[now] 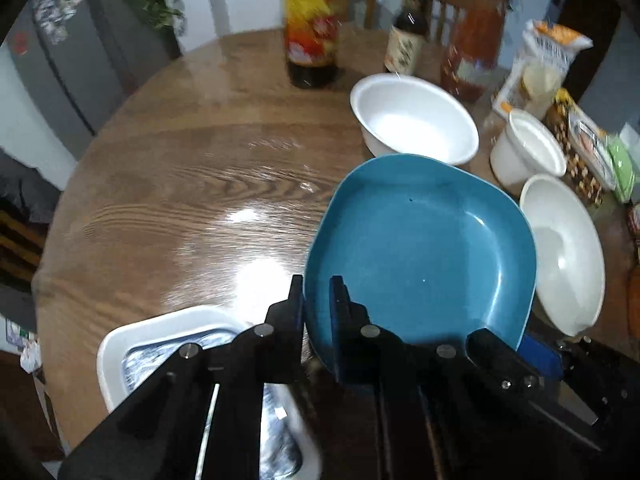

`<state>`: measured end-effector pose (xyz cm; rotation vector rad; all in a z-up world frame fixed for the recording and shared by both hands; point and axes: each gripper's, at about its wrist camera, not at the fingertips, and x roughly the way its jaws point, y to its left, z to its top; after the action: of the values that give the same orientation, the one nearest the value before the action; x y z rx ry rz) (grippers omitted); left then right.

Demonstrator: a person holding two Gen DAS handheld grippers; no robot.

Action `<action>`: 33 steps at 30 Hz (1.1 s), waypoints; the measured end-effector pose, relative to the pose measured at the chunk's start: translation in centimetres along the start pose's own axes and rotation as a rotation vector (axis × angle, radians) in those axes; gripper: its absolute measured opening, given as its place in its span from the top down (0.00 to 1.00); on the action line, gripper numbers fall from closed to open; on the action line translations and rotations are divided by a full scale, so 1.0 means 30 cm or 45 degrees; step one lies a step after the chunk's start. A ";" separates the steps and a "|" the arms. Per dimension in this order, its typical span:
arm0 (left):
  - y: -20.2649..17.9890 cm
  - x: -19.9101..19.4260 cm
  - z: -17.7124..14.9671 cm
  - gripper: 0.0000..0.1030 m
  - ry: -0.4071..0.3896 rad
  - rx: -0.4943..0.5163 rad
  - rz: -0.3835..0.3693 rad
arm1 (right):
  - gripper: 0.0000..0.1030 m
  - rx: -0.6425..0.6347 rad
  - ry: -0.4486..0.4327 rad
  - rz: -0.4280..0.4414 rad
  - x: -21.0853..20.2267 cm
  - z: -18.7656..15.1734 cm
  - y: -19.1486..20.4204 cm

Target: Organize plates and bowls

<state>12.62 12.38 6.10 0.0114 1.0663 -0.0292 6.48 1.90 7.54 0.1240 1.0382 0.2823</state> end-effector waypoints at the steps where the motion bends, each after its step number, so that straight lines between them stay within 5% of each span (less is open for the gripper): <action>1: 0.024 -0.033 -0.007 0.90 -0.018 -0.029 0.010 | 0.82 -0.020 -0.004 0.014 -0.007 0.007 0.019; 17: 0.328 -0.245 -0.292 0.90 -0.038 -0.472 0.253 | 0.82 -0.464 0.133 0.298 -0.012 -0.141 0.340; 23: 0.342 -0.218 -0.352 0.90 0.002 -0.550 0.283 | 0.82 -0.522 0.214 0.310 0.048 -0.196 0.367; 33: 0.363 -0.161 -0.365 0.89 0.056 -0.620 0.268 | 0.82 -0.601 0.248 0.260 0.126 -0.126 0.395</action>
<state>1.04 23.62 4.99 -0.3165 1.0889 0.4226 2.99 14.22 5.26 -0.2298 1.1259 0.7278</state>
